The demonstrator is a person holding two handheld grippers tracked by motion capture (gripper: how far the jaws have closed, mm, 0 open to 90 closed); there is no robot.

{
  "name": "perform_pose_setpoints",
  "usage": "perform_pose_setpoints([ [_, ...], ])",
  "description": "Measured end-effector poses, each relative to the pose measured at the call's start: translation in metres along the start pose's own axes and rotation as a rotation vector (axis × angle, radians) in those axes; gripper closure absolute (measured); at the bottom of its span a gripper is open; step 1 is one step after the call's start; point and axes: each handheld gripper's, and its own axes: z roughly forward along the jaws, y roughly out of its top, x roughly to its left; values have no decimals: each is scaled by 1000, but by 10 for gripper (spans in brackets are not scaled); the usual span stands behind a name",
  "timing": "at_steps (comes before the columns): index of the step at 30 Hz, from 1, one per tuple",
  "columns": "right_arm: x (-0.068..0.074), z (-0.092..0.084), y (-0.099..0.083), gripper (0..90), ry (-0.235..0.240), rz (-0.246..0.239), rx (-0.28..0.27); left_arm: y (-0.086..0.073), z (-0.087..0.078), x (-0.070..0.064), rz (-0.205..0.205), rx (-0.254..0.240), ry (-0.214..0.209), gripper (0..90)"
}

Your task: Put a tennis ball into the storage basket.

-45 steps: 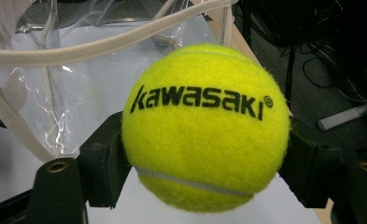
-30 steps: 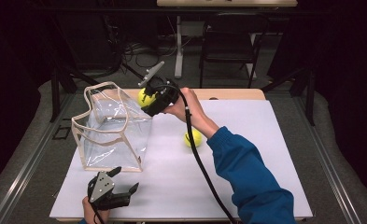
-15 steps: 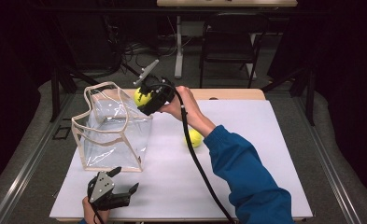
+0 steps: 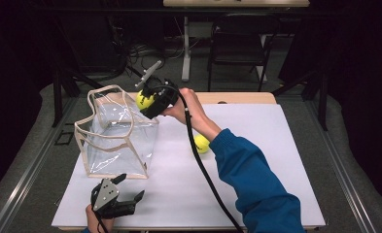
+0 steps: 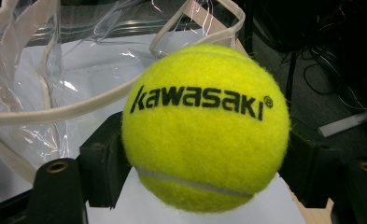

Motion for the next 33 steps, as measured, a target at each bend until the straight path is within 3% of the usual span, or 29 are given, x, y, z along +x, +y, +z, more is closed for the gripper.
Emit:
perform_pose_setpoints([
  [20,13,6,22,258,14,-29,-28,0,-1,0,1,-2,-5,161],
  [33,18,10,33,258,-4,-49,-29,0,-1,0,1,-5,-8,161],
])
